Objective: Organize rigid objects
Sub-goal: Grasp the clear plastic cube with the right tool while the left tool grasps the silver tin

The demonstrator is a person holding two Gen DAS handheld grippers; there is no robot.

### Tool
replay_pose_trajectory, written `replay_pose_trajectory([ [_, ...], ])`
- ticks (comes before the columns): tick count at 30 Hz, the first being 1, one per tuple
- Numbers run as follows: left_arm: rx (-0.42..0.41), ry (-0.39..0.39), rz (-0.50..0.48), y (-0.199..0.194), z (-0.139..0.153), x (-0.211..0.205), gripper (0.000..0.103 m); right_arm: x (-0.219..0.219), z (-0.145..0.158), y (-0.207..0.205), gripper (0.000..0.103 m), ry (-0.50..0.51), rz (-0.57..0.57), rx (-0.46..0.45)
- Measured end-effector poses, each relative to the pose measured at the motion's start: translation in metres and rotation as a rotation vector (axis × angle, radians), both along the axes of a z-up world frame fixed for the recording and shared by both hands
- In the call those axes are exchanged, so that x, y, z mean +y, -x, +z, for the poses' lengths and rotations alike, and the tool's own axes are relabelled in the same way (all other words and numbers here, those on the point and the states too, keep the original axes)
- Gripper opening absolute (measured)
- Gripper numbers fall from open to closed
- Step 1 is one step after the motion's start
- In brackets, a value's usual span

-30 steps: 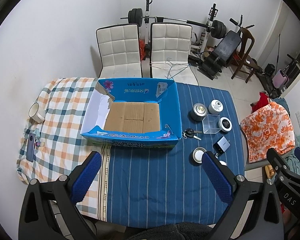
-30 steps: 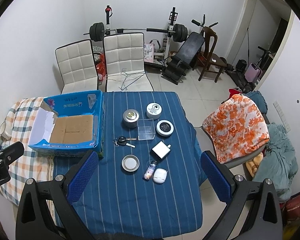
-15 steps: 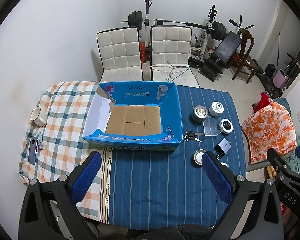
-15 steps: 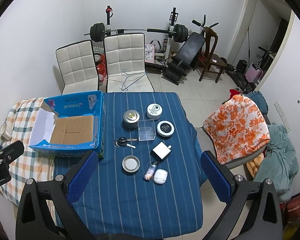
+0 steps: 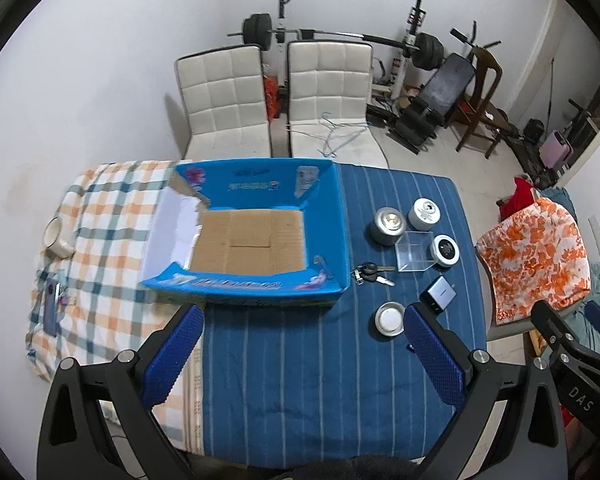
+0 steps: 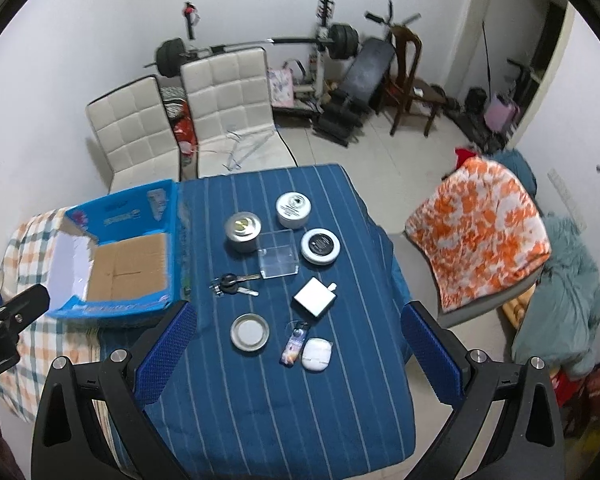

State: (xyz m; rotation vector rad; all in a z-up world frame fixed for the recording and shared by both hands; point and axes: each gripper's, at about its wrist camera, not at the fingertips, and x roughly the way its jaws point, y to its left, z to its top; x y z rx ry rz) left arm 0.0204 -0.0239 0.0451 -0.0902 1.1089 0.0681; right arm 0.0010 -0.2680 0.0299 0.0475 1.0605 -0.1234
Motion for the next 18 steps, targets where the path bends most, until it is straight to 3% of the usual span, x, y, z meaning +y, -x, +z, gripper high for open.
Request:
replay_pose_trajectory([
  [6,0.024,0.000,-0.072,-0.065,-0.036,-0.041,0.103,-0.046,-0.076,-0.091,0.103,-0.038,-0.049,0.106],
  [11,0.104,0.022,-0.101,-0.143,-0.100,-0.077,0.103,-0.081,-0.153,-0.160,0.103,-0.114,-0.080,0.235],
  [16,0.262,0.028,-0.109,-0.197,-0.175,-0.100,0.103,-0.068,-0.212,-0.198,0.103,-0.183,-0.009,0.312],
  [18,0.292,0.011,-0.086,-0.205,-0.191,-0.098,0.103,-0.053,-0.233,-0.208,0.103,-0.224,0.023,0.343],
])
